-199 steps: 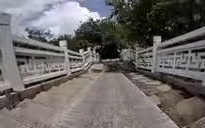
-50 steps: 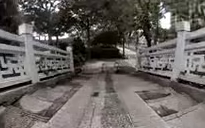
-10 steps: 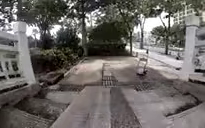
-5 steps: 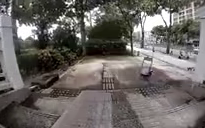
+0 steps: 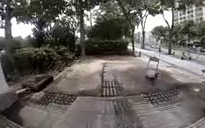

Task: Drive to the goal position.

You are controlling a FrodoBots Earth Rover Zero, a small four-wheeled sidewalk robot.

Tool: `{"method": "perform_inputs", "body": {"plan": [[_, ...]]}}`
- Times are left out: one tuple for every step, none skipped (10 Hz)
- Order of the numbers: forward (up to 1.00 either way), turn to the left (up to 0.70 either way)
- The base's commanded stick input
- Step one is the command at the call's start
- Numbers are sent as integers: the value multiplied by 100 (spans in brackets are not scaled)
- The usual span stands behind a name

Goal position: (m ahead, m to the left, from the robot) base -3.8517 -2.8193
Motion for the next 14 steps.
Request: {"method": "perform_inputs", "body": {"plan": [[70,0],[70,0],[70,0],[70,0],[70,0],[70,0],[70,0],[70,0],[70,0],[70,0],[70,0],[70,0],[70,0],[70,0]]}}
